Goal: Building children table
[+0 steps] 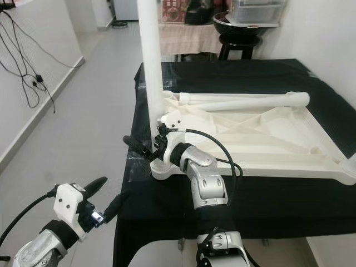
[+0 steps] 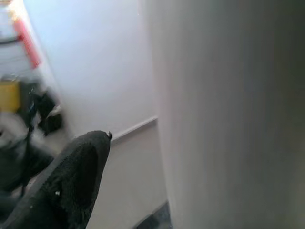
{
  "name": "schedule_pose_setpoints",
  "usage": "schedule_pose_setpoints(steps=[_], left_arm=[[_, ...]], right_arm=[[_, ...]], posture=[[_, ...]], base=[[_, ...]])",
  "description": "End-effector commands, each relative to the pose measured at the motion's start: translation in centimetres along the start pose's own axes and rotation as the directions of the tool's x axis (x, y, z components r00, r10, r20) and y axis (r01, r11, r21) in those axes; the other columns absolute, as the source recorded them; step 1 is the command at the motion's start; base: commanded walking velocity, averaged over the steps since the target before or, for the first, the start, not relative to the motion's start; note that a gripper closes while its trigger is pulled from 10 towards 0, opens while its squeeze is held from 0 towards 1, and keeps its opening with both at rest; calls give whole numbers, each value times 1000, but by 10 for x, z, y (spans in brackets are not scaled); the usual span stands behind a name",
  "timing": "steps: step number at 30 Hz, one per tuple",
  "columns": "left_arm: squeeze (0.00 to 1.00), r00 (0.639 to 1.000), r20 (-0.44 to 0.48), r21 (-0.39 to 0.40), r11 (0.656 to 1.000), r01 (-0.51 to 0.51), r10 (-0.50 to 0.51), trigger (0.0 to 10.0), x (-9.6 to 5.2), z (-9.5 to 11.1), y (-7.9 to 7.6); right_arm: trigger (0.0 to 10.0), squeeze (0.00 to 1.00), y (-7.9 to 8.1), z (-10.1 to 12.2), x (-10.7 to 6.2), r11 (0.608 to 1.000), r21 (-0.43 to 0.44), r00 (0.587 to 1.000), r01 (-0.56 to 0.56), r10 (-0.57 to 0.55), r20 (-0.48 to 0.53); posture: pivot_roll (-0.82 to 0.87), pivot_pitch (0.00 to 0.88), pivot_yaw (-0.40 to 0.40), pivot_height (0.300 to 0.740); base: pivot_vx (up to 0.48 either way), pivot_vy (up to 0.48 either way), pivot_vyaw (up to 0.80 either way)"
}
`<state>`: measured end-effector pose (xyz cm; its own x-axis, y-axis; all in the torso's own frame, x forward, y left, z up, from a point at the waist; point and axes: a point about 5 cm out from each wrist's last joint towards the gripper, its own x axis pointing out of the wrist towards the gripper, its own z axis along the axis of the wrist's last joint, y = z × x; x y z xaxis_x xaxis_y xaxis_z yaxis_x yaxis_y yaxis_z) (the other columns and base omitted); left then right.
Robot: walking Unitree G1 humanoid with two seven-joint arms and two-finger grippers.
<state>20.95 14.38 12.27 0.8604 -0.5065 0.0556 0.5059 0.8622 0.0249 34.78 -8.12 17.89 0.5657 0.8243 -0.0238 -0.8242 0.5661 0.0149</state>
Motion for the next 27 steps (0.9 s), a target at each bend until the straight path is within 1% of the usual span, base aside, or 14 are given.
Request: schedule_pose_setpoints(steps=[1, 2, 3, 6, 7, 8, 9, 14, 22, 23, 24, 25, 26, 27], left_arm=[[0, 999, -36, -18, 1000, 23, -24, 10000, -2, -7, -1], [0, 999, -36, -18, 1000, 23, -24, 10000, -2, -7, -1], [0, 998, -39, -25, 999, 38, -39, 10000, -1, -7, -2], [0, 998, -40, -31, 998, 45, -47, 10000, 0, -8, -2], [0, 998, -40, -35, 998, 47, -49, 10000, 0, -8, -2], [0, 998, -40, -35, 998, 47, -49, 10000, 0, -8, -2], [0, 998, -41, -39, 998, 50, -52, 10000, 1, -9, -2], [0, 997, -41, -46, 997, 56, -58, 10000, 1, -9, -3], [0, 998, -33, -49, 997, 55, -57, 10000, 0, -7, -4], [0, 998, -31, -48, 998, 45, -47, 10000, -2, -6, -3], [0, 998, -31, -48, 998, 45, -47, 10000, -2, -6, -3], [0, 999, -28, -46, 998, 33, -35, 10000, -5, -5, -1], [0, 999, -28, -46, 998, 33, -35, 10000, -5, -5, -1], [0, 999, -28, -45, 999, 30, -32, 10000, -6, -4, 0]], right_arm=[[10000, 0, 3, 1, 7, 997, -16, 997, -75, 75, 0], [10000, 0, 3, 1, 7, 997, -16, 997, -75, 75, 0], [10000, 0, -1, 1, 11, 987, -37, 987, -158, 157, -32], [10000, 0, -4, 1, 13, 977, -36, 976, -212, 209, -62], [4078, 0, -5, -1, 16, 969, -22, 966, -248, 245, -86], [4078, 0, -5, -1, 16, 969, -22, 966, -248, 245, -86], [0, 0, -6, -3, 17, 962, 6, 957, -272, 271, -103], [0, 0, -13, -8, 15, 960, 46, 952, -276, 280, -124], [0, 0, -22, -17, 1, 964, 32, 958, -264, 266, -111], [0, 0, -19, -25, -3, 987, -17, 980, -160, 157, -125], [0, 0, -19, -25, -3, 987, -17, 980, -160, 157, -125], [0, 0, -16, -36, -12, 938, -70, 932, 340, -346, -109], [0, 0, -16, -36, -12, 938, -70, 932, 340, -346, -109], [0, 0, -18, -38, -21, 830, -74, 824, 553, -557, -100]], posture=[[38, 20, -9, 740], [38, 20, -9, 740], [40, 18, -9, 740], [43, 15, -9, 740], [45, 13, -9, 740], [45, 13, -9, 740], [54, 11, -13, 740], [52, 14, -13, 740], [35, 33, -10, 740], [16, 58, -14, 740], [16, 58, -14, 740], [2, 70, -9, 740], [2, 70, -9, 740], [2, 70, -9, 740]], base=[[0, 0, 0], [0, 0, 0], [0, 0, 0], [0, 0, 0], [0, 0, 0], [0, 0, 0], [0, 0, 0], [0, 0, 0], [0, 0, 0], [0, 0, 0], [0, 0, 0], [0, 0, 0], [0, 0, 0], [0, 0, 0]])
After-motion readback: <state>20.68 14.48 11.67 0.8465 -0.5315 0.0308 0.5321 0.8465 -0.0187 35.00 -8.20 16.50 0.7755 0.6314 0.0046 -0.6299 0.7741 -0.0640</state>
